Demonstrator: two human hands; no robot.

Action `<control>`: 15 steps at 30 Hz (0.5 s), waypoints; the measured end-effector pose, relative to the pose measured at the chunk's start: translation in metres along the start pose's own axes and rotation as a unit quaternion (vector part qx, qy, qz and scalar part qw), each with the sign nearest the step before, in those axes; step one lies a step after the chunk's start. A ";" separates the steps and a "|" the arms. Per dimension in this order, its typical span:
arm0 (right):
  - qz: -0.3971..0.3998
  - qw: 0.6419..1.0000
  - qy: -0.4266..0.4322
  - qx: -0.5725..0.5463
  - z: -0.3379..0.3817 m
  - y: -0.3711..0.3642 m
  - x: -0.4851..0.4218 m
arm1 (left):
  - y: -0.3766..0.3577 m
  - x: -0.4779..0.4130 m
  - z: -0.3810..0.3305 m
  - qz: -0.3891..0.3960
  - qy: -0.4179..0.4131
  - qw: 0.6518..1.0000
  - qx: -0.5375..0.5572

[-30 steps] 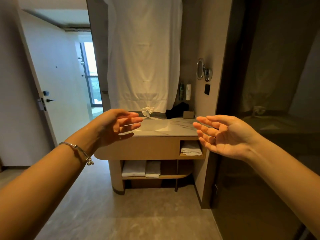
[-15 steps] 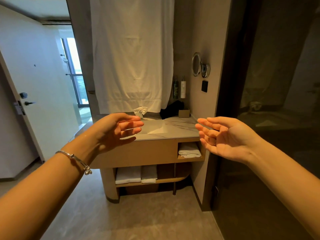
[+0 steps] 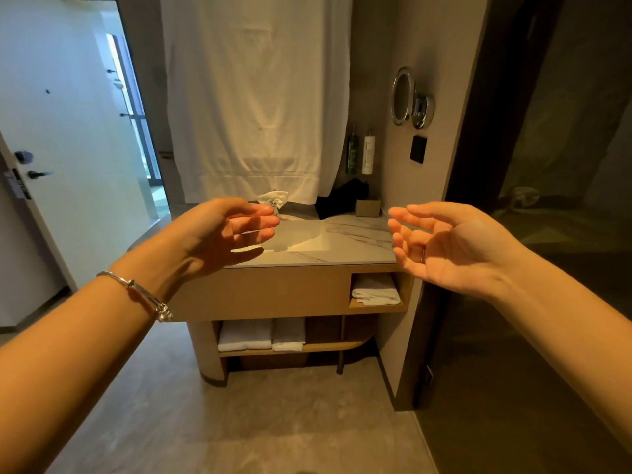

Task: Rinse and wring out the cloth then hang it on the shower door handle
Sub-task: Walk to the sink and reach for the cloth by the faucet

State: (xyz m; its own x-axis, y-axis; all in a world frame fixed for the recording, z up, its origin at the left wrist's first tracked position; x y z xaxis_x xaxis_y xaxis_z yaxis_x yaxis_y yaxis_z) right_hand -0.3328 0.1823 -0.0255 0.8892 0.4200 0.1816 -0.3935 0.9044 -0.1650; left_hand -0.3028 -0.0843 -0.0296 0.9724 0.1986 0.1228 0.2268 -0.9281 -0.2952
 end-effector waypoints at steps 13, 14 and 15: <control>0.018 0.999 -0.032 0.009 -0.009 -0.006 -0.098 | 0.037 -0.100 0.007 0.006 0.057 0.998 0.009; 0.024 0.999 -0.035 0.011 -0.011 -0.006 -0.105 | 0.037 -0.107 0.010 0.015 0.064 0.998 0.010; 0.026 0.999 -0.040 0.011 -0.012 -0.005 -0.111 | 0.036 -0.114 0.013 0.021 0.073 0.997 0.012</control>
State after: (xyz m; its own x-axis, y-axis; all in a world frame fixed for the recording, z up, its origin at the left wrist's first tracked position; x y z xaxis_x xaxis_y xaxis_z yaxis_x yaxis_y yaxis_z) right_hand -0.4268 0.1300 -0.0561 0.8464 0.4700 0.2505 -0.4442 0.8824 -0.1547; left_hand -0.4048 -0.1362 -0.0661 0.9632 0.1096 0.2455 0.1885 -0.9264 -0.3260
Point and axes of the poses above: each hand's wrist, its own x-axis away from the middle knuckle, its own y-axis out of the back of the hand, z = x × y, the point moved 5 cm from there along -x, towards the middle knuckle, and after that the axes turned 14 degrees about x, right-handed, at the moved point
